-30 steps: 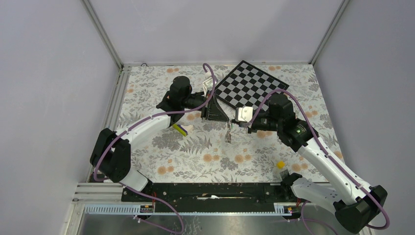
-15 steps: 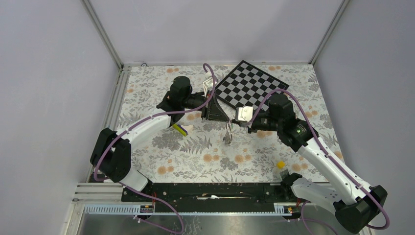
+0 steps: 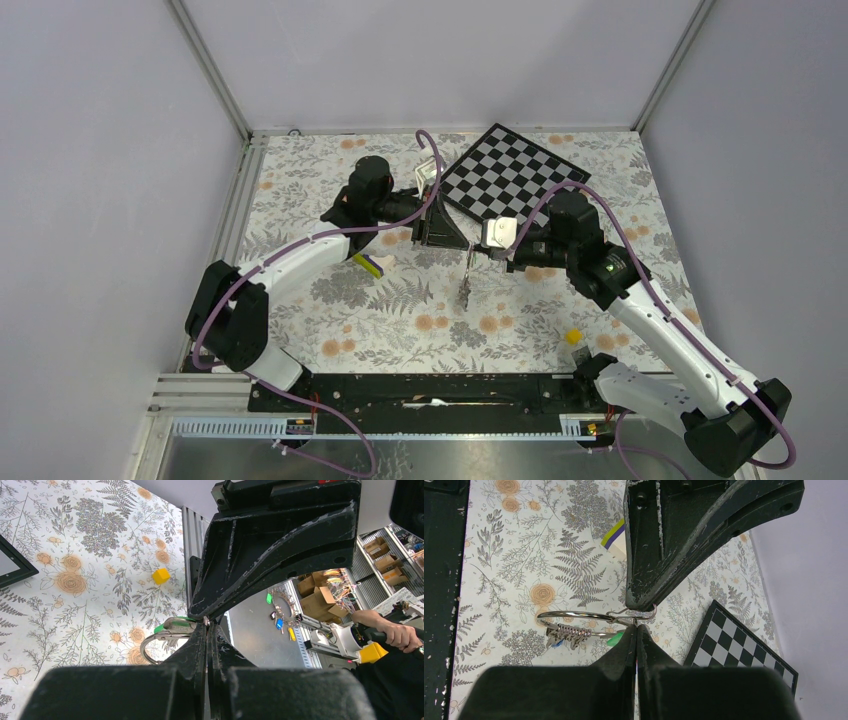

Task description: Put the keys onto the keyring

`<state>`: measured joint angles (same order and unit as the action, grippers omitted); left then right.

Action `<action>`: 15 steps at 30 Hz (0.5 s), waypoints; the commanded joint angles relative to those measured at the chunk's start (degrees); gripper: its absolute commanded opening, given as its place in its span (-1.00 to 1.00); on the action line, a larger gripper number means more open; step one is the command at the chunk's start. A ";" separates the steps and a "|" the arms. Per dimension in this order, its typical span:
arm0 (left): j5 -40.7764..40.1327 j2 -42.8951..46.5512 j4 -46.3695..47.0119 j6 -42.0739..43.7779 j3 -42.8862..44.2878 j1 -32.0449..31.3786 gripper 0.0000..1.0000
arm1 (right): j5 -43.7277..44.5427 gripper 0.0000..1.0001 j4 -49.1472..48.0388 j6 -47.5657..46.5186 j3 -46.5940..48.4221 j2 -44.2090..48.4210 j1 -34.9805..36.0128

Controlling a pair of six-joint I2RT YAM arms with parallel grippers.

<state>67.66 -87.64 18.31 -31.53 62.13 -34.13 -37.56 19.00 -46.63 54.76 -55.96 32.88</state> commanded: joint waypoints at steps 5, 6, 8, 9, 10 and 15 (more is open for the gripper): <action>-0.93 -0.75 3.31 0.26 0.32 -0.68 -1.00 | -2.08 -1.00 -2.68 0.54 1.00 1.33 -0.10; -0.92 -0.73 3.43 0.24 0.36 -0.68 -1.00 | -2.08 -1.00 -2.66 0.57 1.10 1.29 -0.12; -0.94 -0.77 3.49 0.10 0.67 -0.63 -1.00 | -2.29 -1.00 -2.53 0.53 1.11 1.29 -0.14; -0.94 -0.77 3.57 -0.01 0.79 -0.67 -1.00 | -2.33 -1.00 -2.51 0.49 1.06 1.28 -0.15; -1.00 -0.64 3.51 -0.02 0.95 -0.67 -1.00 | -2.34 -1.00 -2.54 0.49 1.05 1.28 -0.18; -1.72 -0.57 3.23 -0.11 1.05 -0.67 -1.00 | -2.21 -1.00 -2.58 0.42 0.97 1.35 -0.10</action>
<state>67.48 -88.03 18.55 -31.57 62.13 -34.20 -37.54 19.44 -46.63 54.76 -55.96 32.84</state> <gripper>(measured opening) 0.013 0.015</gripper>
